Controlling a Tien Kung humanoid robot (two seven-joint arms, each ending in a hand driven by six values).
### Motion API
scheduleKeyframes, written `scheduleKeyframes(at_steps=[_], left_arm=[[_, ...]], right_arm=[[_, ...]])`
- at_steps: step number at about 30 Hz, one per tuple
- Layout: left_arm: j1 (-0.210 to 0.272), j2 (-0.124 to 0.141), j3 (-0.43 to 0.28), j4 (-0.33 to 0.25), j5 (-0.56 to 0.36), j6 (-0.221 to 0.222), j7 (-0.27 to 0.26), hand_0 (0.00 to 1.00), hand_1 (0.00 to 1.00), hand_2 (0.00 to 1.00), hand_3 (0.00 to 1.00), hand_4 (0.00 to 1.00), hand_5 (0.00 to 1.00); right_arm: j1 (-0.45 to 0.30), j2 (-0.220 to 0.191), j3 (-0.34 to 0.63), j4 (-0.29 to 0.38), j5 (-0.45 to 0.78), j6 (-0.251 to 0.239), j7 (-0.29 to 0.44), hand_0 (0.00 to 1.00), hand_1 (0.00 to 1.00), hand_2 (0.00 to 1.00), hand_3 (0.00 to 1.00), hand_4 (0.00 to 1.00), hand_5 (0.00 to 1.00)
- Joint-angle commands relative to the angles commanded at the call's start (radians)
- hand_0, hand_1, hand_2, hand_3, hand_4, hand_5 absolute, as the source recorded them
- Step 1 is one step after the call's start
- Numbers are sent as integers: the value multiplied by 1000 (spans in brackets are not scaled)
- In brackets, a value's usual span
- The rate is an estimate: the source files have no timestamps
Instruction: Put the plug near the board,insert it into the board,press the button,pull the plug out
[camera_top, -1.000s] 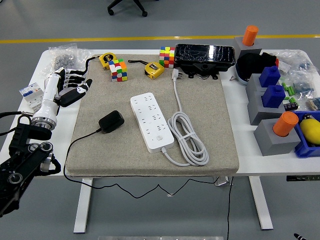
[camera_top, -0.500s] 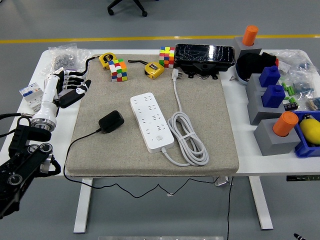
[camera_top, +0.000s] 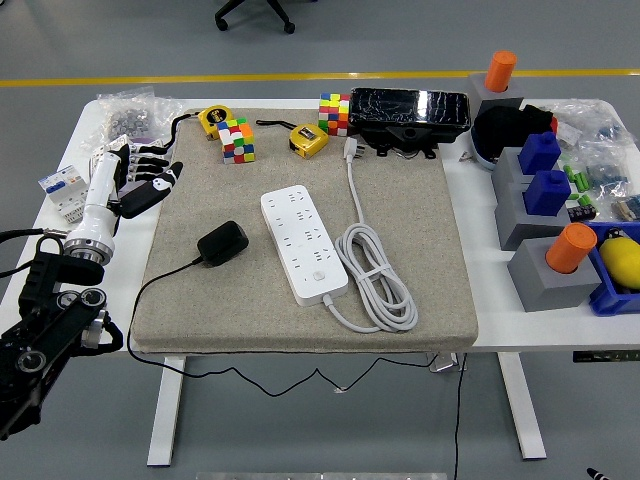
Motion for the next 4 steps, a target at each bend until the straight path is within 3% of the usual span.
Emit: scheduleKeyframes(at_steps=[4], left_arm=[[0, -1, 0, -1, 1, -1, 2, 567, 592, 568, 581, 772, 309]], right_arm=[[0, 0, 1, 0, 0, 0, 0, 542, 644, 661, 559, 897, 420]])
